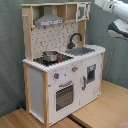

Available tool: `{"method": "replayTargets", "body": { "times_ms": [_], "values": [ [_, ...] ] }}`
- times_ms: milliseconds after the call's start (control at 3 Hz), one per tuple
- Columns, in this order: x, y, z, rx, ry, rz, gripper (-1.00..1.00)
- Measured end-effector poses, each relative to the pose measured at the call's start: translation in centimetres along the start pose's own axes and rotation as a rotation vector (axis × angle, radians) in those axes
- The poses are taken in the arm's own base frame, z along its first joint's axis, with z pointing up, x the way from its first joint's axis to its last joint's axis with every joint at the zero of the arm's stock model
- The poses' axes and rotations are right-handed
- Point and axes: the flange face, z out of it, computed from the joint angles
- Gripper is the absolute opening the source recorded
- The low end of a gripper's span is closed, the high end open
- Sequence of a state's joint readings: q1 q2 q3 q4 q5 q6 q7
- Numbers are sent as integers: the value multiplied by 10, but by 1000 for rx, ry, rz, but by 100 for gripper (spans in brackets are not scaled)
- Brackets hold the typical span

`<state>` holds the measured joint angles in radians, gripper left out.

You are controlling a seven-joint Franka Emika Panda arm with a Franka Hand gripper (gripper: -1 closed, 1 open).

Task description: Play with the kitchen

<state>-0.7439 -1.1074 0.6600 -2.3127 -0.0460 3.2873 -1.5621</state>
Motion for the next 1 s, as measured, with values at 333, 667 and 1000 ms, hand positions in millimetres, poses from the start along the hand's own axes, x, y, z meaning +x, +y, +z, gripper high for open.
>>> {"method": "replayTargets", "body": {
  "times_ms": [333,667,1000],
  "values": [
    [5,11,-15,-23,-43,21,100],
    [12,22,-30,-46,-86,43,100],
    [22,33,-45,-67,-131,67,100]
  ]
}}
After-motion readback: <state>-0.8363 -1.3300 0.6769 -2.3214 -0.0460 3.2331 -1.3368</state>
